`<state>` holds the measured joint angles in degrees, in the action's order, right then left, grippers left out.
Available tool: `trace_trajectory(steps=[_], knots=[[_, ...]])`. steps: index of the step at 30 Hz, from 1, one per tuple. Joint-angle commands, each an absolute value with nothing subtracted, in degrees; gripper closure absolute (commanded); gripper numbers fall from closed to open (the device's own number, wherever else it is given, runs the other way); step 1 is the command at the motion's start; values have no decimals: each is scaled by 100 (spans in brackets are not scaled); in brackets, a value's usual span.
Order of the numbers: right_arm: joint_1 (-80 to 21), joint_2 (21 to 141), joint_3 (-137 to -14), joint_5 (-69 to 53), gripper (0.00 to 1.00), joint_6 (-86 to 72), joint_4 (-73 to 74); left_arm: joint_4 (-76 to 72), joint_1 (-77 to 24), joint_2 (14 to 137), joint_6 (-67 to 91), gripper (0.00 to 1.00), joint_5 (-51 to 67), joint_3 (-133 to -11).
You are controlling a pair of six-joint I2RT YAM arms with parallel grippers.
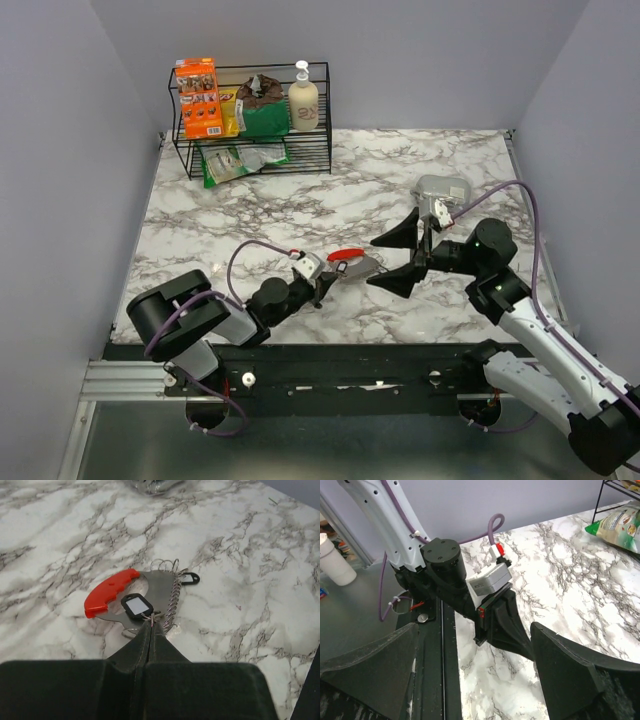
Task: Put the keys on the keyring
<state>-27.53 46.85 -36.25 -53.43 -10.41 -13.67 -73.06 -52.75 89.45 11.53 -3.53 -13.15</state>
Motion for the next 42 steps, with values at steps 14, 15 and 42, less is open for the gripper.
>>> trace_trajectory(steps=[14, 15, 42], knots=[[-2742, 4895, -3647, -5502, 0, -1187, -1688, -5813, -5959, 7411, 1239, 1, -1485, -1317], [-2742, 4896, -3665, -5502, 0, -1195, -1696, -5496, -5959, 7261, 1318, 1, -1520, -1423], [-2733, 5054, -3437, -258, 0, -2064, -555, -185, -5082, 7725, 2900, 1, -836, -4525]])
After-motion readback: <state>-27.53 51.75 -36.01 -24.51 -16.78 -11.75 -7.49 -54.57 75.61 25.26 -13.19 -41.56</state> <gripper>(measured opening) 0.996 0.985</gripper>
